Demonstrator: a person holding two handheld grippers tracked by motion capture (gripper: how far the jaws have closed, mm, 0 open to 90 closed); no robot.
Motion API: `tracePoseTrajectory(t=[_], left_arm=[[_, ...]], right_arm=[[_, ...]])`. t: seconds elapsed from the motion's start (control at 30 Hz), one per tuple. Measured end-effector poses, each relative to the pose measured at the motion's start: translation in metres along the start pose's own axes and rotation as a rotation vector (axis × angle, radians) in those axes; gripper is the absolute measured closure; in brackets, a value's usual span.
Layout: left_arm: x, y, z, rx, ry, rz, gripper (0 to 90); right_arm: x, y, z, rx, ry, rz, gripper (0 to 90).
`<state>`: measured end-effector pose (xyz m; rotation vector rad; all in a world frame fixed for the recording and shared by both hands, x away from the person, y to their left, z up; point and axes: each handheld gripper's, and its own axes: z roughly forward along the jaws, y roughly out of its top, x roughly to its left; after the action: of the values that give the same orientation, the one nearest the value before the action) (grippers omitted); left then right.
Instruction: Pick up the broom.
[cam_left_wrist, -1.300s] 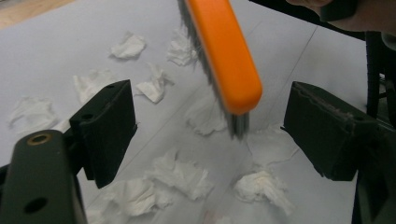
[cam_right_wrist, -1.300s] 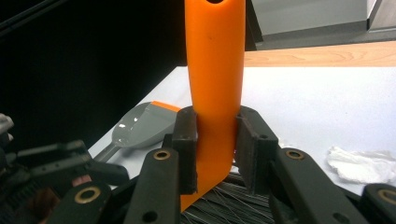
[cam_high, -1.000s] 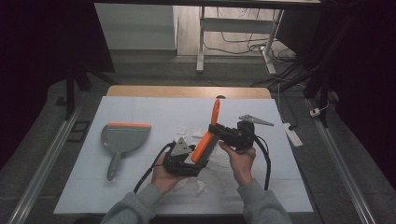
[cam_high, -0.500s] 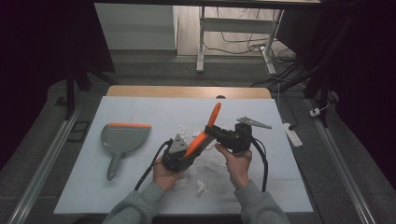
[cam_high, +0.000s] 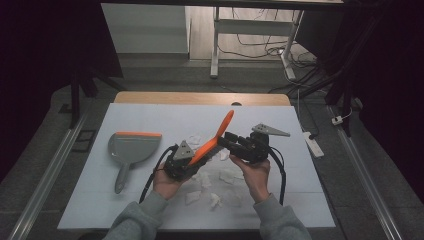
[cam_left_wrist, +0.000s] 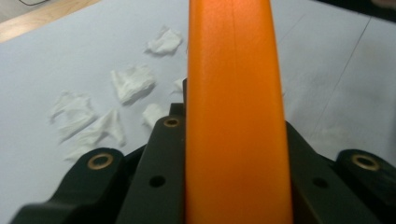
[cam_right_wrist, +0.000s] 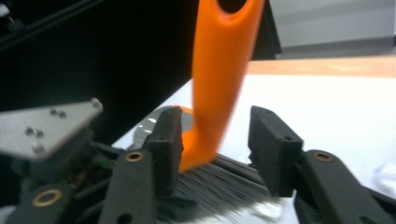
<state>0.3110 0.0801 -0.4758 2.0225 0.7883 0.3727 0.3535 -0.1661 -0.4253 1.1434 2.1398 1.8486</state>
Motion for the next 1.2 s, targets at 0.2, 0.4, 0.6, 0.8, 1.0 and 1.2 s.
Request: tracePoseTrajectory(t=[0.2, 0.4, 0.6, 0.8, 1.0, 1.2], left_arm=[[0.011, 0.003, -0.014, 0.069, 0.007, 0.047, 80.4], [0.017, 0.004, -0.018, 0.144, -0.014, 0.08, 80.4], [0.021, 0.005, -0.02, 0.206, -0.032, 0.11, 80.4], [0.02, 0.005, -0.018, 0.237, -0.046, 0.118, 80.4], [0.016, 0.009, -0.015, 0.285, -0.046, 0.158, 80.4], [0.007, 0.017, -0.005, 0.352, -0.075, 0.229, 80.4]], right_arm=[[-0.002, 0.006, -0.01, 0.059, -0.02, -0.149, 40.6], [-0.005, 0.006, -0.018, 0.123, -0.033, -0.238, 35.0], [-0.008, 0.004, -0.029, 0.176, -0.027, -0.292, 33.2], [-0.006, 0.004, -0.037, 0.256, -0.019, -0.357, 34.9], [0.017, 0.005, -0.032, 0.315, 0.005, -0.476, 36.1], [0.032, 0.002, -0.023, 0.369, 0.004, -0.563, 35.4]])
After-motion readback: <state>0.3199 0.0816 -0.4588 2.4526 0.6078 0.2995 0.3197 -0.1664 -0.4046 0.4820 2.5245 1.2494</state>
